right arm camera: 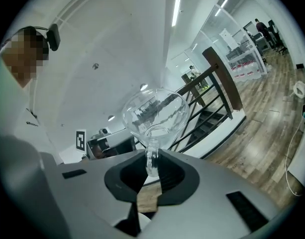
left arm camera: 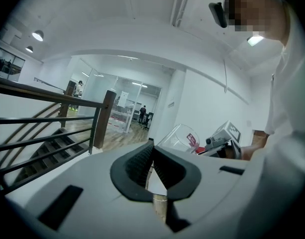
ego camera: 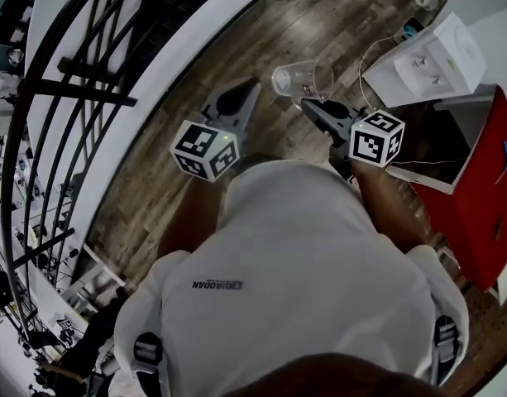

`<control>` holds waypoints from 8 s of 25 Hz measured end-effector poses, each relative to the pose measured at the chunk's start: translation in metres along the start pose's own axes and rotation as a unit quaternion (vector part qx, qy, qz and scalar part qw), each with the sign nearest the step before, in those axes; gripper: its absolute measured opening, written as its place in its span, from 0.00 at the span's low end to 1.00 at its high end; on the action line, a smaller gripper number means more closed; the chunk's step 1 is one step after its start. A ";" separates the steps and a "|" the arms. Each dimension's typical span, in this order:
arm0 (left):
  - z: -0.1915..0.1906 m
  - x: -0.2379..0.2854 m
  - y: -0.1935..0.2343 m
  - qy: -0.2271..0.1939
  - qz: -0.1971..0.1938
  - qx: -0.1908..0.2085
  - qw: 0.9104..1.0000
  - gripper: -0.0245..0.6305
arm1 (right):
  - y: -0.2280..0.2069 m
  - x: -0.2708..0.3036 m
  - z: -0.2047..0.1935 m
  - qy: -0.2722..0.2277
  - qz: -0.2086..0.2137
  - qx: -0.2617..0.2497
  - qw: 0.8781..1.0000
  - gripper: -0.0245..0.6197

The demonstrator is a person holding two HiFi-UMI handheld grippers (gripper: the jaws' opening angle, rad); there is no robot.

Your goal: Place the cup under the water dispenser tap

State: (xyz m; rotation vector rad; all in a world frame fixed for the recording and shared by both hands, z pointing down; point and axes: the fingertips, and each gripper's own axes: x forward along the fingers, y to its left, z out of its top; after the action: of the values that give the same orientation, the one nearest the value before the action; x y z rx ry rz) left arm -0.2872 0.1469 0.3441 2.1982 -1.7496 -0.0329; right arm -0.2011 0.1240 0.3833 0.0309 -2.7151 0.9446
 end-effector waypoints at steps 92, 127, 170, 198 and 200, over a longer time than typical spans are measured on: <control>-0.075 0.244 -0.255 0.177 -0.340 0.094 0.919 0.03 | -0.146 -0.327 -0.065 -0.270 -0.297 0.154 0.903 0.10; -0.033 0.429 -0.240 0.158 -0.402 0.082 0.898 0.03 | -0.280 -0.358 0.041 -0.243 -0.381 0.160 0.878 0.10; -0.233 0.534 -0.248 0.326 -0.338 0.076 0.880 0.03 | -0.533 -0.366 -0.121 -0.078 -0.454 0.213 0.862 0.10; -0.313 0.562 -0.247 0.394 -0.304 0.036 0.867 0.03 | -0.698 -0.352 -0.206 0.102 -0.525 0.143 0.833 0.10; -0.316 0.561 -0.244 0.396 -0.302 0.038 0.866 0.03 | -0.706 -0.355 -0.203 0.105 -0.530 0.128 0.832 0.10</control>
State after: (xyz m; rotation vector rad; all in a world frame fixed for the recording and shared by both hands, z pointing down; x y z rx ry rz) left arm 0.1511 -0.2645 0.6810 2.2356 -0.6060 0.6952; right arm 0.2653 -0.3311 0.8735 1.2451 -1.8323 0.8212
